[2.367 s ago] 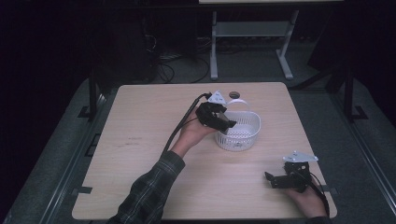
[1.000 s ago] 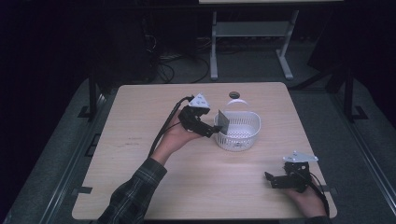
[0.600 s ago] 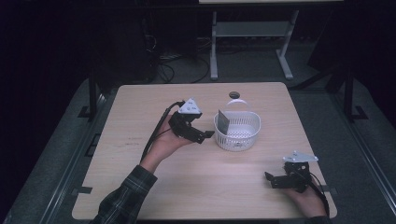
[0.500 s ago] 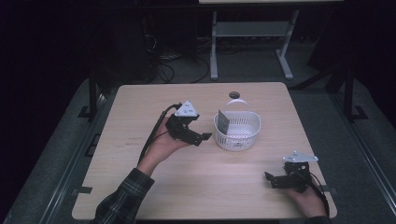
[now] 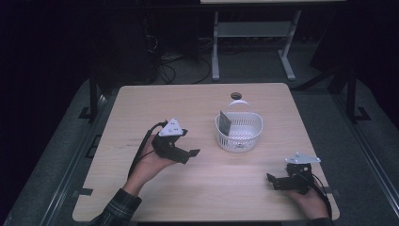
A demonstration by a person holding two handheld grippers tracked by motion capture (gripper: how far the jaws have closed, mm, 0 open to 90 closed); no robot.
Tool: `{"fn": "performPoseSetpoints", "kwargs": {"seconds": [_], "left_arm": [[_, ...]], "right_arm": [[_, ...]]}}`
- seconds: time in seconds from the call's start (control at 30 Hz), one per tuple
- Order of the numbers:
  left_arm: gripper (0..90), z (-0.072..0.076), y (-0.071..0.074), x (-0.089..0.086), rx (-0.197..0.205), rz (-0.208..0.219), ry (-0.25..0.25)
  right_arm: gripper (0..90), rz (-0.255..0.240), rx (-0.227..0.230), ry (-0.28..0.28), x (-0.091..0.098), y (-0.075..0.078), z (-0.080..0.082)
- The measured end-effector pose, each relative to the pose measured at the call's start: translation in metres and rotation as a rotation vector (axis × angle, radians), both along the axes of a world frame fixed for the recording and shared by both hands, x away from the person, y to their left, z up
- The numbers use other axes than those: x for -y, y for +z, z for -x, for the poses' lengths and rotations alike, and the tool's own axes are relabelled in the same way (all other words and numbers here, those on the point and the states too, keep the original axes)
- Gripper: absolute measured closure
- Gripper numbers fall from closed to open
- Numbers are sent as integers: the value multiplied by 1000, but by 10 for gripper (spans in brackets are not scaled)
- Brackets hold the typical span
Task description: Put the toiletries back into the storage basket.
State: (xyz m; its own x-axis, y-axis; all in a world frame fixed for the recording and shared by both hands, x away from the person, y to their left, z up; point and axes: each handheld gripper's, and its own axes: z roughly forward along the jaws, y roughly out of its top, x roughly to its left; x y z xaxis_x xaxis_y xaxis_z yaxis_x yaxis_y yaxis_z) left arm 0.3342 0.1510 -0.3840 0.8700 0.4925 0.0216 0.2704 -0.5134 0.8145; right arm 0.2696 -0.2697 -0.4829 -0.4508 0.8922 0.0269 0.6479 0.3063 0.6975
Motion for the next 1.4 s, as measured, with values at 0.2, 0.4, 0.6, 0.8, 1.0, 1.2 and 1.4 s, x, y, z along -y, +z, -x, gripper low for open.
{"fn": "performPoseSetpoints", "kwargs": {"seconds": [0.2,0.4,0.6,0.8,1.0,1.2,1.4], "left_arm": [[140,11,-16,-14,-2,-11,23],[141,21,-30,-29,-9,-19,42],[141,32,-47,-40,-23,-46,59],[141,41,-59,-52,-35,-52,81],[141,50,-70,-65,-53,-72,107],[142,55,-77,-79,-51,-88,145],[141,59,-85,-94,-57,-116,186]], "right_arm": [[0,1,1,-1,0,0,0],[0,2,1,-1,0,0,0],[0,1,1,-1,0,0,0],[0,1,0,-1,0,0,0],[0,1,1,-1,0,0,0],[0,1,1,-1,0,0,0],[0,1,1,-1,0,0,0]]}}
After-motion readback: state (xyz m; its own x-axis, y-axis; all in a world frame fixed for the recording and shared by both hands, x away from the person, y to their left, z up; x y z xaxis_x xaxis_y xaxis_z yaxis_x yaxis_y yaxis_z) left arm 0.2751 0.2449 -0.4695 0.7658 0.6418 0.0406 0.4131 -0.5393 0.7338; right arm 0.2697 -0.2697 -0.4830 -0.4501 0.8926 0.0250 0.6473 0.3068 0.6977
